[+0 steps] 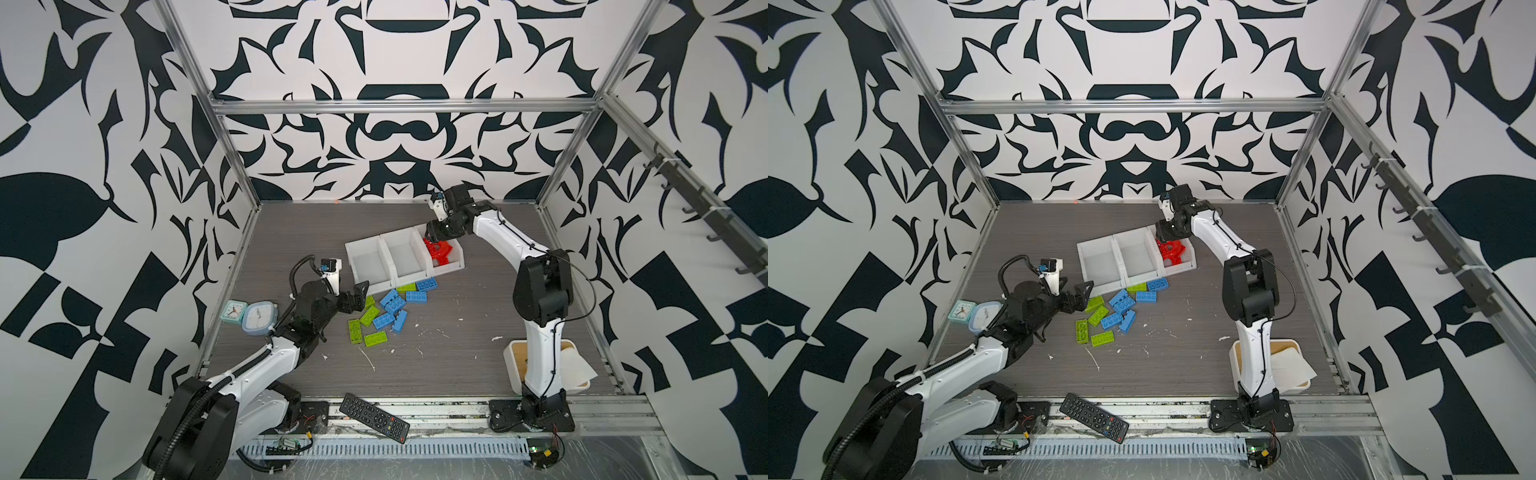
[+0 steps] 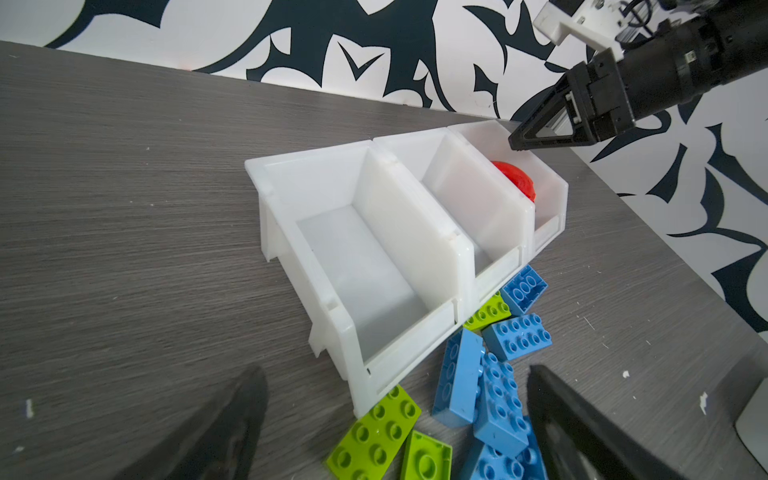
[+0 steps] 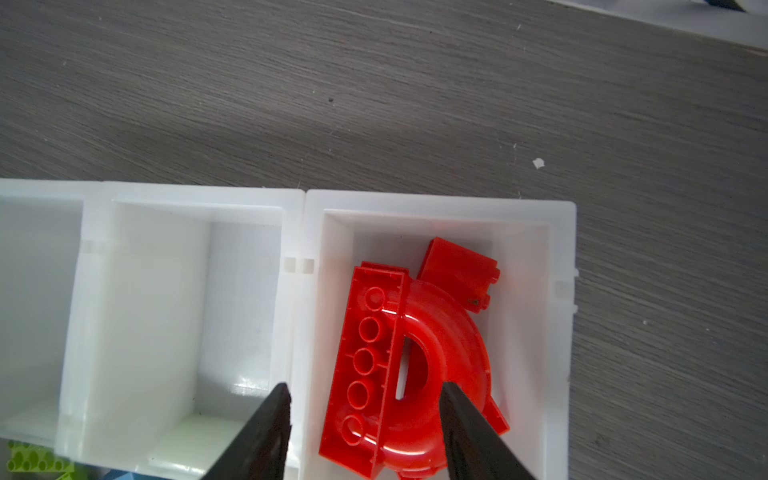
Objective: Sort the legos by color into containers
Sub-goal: 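Move the right gripper to the blue bricks and grasp a blue brick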
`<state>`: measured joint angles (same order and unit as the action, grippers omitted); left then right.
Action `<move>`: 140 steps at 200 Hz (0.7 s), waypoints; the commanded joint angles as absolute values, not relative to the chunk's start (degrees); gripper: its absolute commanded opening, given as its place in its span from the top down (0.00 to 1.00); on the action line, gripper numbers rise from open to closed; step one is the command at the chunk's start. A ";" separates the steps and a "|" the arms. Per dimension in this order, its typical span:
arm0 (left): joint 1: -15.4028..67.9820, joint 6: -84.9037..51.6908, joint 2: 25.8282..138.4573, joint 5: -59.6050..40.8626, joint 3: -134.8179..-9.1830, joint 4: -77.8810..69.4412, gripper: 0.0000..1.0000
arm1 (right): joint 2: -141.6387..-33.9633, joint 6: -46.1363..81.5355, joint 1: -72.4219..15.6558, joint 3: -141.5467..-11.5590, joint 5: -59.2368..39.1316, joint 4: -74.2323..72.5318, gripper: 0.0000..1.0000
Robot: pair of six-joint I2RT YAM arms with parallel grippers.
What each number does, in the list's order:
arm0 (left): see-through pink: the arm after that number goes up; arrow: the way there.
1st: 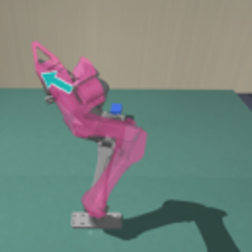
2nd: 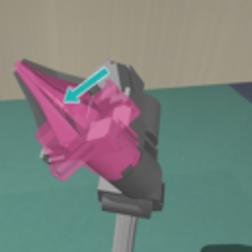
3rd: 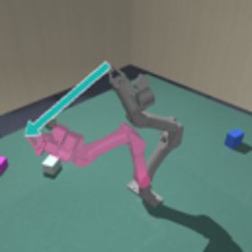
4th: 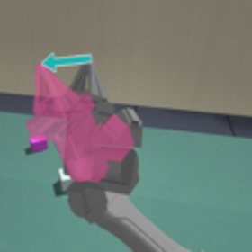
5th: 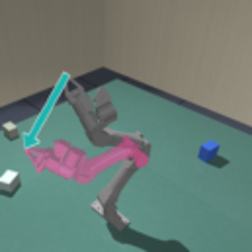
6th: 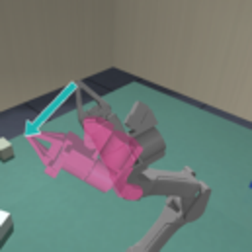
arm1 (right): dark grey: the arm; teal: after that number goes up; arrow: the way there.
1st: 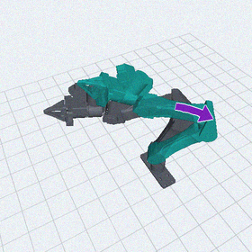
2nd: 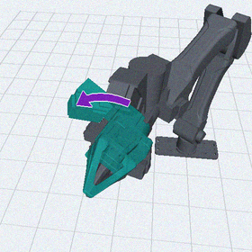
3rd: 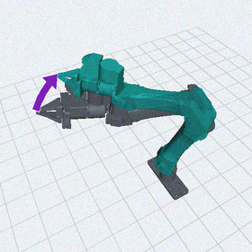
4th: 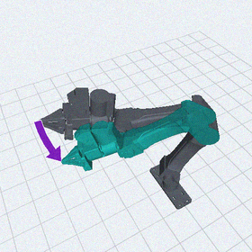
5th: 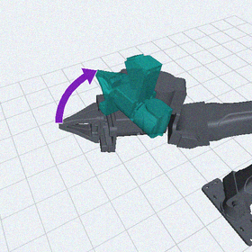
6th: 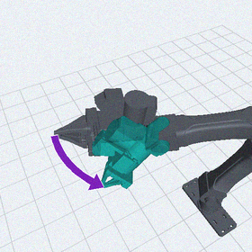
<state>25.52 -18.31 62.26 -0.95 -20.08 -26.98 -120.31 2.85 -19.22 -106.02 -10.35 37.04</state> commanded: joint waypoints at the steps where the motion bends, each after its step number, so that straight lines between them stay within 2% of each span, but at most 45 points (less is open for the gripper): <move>1: 25.66 -17.75 62.53 -1.45 -22.17 -26.30 0.00 | -111.54 4.37 -19.83 -101.08 -11.35 35.63 0.40; 35: 25.67 -17.95 61.74 -0.54 -22.07 -25.73 0.00 | -97.88 6.87 -27.61 -83.11 -9.23 28.83 0.38; 76: 25.60 -18.17 61.28 0.46 -21.97 -25.41 0.00 | -87.47 2.23 -39.37 -67.88 -10.10 22.77 0.35; 111: 25.66 -18.20 60.26 0.66 -21.98 -24.89 0.00 | -85.66 -1.61 -47.52 -62.21 -7.01 20.21 0.33; 140: 25.62 -18.20 59.50 0.79 -21.74 -24.61 0.00 | -88.74 -2.63 -50.25 -61.67 -5.35 22.00 0.30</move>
